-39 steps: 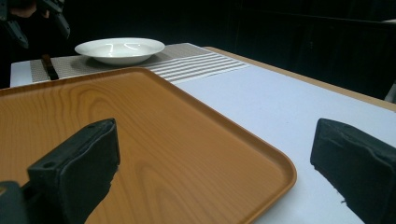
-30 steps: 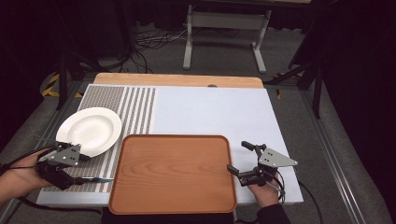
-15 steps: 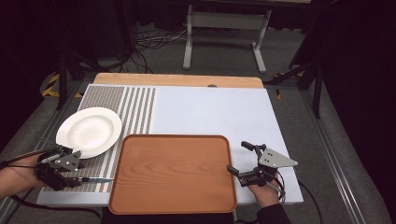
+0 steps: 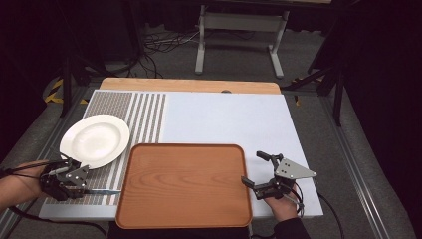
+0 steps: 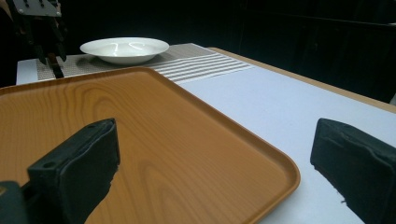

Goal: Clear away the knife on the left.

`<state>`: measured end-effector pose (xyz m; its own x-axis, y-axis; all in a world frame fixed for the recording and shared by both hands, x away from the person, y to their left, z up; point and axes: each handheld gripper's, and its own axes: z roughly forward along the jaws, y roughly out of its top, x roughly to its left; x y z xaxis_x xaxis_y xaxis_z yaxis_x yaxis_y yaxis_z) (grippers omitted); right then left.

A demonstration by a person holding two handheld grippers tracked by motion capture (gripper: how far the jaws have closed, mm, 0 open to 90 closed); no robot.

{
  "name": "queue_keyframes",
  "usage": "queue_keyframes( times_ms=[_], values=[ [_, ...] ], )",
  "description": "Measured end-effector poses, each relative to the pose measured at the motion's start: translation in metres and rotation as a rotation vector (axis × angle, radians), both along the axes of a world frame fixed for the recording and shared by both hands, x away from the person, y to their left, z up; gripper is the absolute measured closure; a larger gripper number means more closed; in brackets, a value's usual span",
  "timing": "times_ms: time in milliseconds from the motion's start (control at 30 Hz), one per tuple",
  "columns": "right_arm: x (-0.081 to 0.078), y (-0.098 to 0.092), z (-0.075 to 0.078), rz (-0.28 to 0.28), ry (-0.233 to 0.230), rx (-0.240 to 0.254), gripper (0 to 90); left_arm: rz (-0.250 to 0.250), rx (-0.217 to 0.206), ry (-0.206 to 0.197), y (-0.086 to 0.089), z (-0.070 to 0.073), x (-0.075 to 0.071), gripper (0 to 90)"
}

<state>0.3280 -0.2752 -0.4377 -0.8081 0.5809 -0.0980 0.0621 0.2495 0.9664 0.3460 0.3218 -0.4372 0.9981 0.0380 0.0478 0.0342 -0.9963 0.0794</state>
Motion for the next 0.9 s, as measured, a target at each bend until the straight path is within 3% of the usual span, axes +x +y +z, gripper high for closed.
queue_keyframes(
  times_ms=[167,400,900],
  values=[
    [0.0003,0.0001,-0.0002,-0.001,0.000,-0.002,2.0,-0.027,0.051,-0.010,-0.0023,-0.0038,-0.0002,61.4],
    [0.0001,0.0001,-0.0003,-0.002,-0.001,-0.006,2.1,-0.075,0.098,-0.013,-0.0059,-0.0068,-0.0018,75.5],
    [0.0005,0.0010,-0.0012,0.002,0.010,-0.009,2.2,-0.053,0.080,-0.013,-0.0031,-0.0072,-0.0017,77.8]
  ],
)
